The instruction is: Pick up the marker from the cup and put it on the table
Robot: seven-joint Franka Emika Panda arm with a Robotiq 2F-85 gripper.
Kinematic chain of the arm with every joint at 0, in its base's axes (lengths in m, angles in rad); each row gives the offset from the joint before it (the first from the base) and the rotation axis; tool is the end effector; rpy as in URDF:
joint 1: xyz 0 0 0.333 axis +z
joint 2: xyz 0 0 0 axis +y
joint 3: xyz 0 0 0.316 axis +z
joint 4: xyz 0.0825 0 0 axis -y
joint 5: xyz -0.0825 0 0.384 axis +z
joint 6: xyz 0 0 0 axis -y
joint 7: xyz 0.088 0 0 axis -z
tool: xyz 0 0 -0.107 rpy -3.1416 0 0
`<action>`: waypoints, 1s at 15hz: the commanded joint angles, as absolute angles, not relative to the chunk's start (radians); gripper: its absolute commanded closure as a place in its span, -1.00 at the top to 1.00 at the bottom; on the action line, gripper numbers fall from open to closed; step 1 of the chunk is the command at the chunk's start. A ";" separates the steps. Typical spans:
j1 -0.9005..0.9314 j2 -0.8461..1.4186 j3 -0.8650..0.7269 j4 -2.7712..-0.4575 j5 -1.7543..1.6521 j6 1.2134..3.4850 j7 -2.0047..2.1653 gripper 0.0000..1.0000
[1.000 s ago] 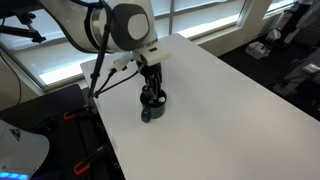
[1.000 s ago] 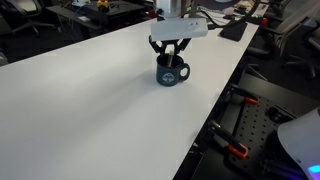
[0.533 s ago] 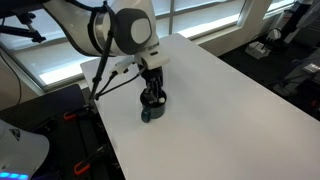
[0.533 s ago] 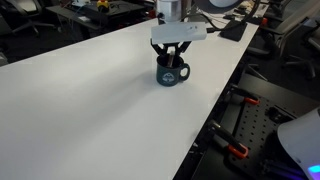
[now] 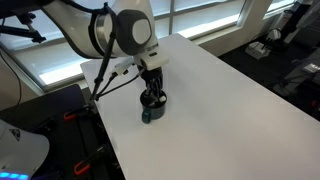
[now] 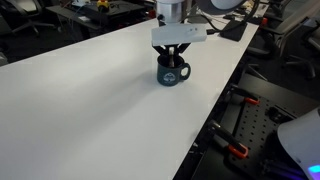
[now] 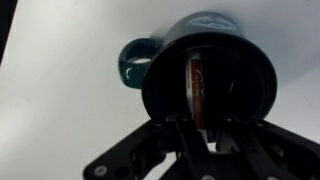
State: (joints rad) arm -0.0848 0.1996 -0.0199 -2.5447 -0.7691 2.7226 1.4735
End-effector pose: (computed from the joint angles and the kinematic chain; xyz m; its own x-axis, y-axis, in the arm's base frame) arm 0.4445 -0.0213 0.1912 0.6406 -0.7230 0.2587 -0.7660 -0.6252 0.1495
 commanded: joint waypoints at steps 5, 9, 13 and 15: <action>-0.029 0.135 -0.026 -2.517 -0.407 2.594 1.160 -0.90; -0.005 0.073 -0.038 -2.444 -0.316 2.462 1.080 -0.90; -0.016 0.071 -0.030 -2.298 -0.224 2.313 1.035 -0.90; -0.020 0.104 -0.030 -2.215 -0.157 2.257 1.029 -0.90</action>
State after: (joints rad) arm -0.0230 0.0671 -0.0236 -2.3268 -0.2427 2.3478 1.0608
